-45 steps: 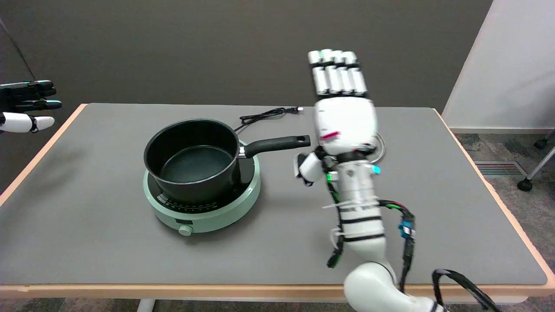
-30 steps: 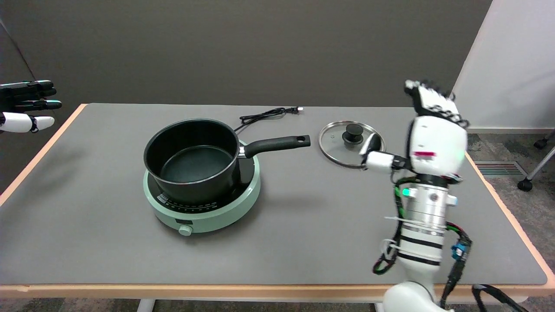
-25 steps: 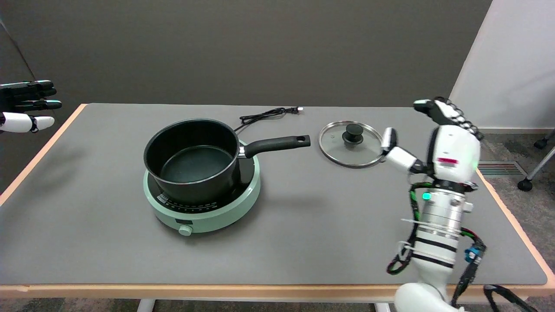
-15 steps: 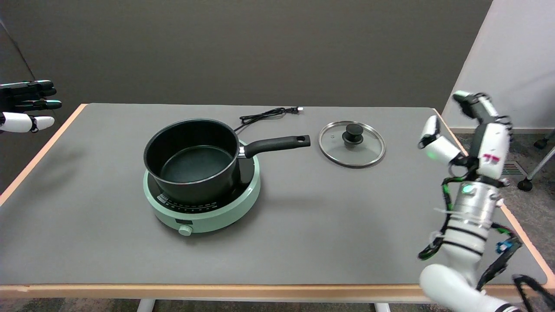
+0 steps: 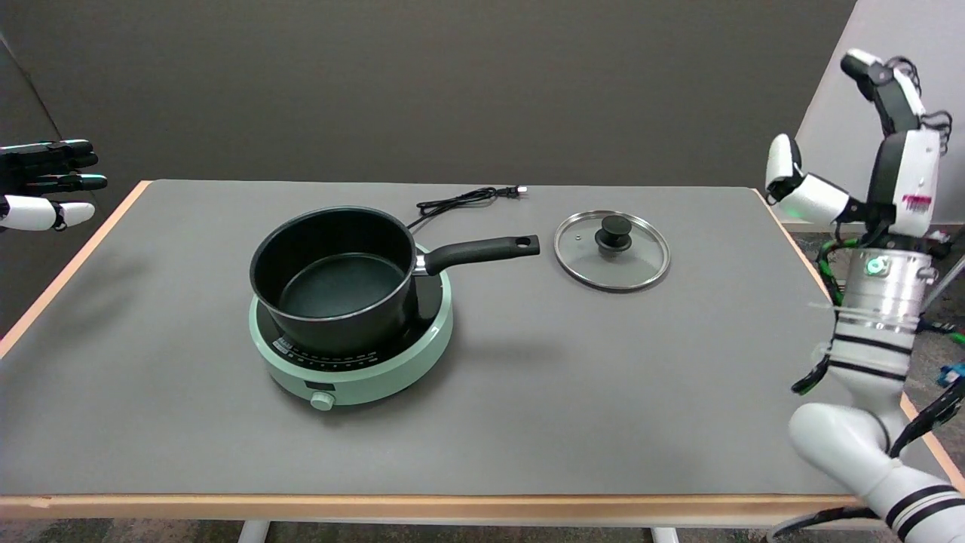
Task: Pick up the pot lid.
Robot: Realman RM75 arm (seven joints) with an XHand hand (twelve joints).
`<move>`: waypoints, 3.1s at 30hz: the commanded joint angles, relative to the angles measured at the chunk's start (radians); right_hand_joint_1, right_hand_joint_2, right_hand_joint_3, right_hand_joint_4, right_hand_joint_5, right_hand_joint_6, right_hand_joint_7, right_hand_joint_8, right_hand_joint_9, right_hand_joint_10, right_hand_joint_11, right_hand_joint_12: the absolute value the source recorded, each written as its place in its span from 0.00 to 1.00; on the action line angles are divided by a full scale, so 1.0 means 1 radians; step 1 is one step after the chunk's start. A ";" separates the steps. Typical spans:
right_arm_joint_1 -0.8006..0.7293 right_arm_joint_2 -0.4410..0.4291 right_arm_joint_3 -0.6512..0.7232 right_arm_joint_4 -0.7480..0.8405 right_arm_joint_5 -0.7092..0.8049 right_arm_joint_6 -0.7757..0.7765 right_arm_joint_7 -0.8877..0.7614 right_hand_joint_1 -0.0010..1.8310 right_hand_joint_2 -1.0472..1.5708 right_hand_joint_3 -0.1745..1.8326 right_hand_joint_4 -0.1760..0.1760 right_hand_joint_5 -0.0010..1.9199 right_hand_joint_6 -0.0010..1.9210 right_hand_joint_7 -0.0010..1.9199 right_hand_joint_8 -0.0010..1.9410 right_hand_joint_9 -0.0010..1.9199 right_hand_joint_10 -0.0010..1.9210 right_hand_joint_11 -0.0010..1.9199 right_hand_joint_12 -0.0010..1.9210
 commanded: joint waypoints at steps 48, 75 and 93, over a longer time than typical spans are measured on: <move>0.392 0.146 0.129 0.033 -1.301 -0.559 0.666 0.68 0.07 0.71 0.44 0.02 0.02 0.02 0.02 0.02 0.02 0.02 0.02; 0.552 0.270 -0.158 -0.202 -1.330 -0.560 0.666 0.67 0.03 0.76 0.62 0.02 0.02 0.02 0.02 0.02 0.02 0.02 0.02; 0.600 0.262 -0.218 -0.259 -1.332 -0.562 0.666 0.67 0.03 0.78 0.67 0.01 0.01 0.01 0.01 0.01 0.01 0.01 0.01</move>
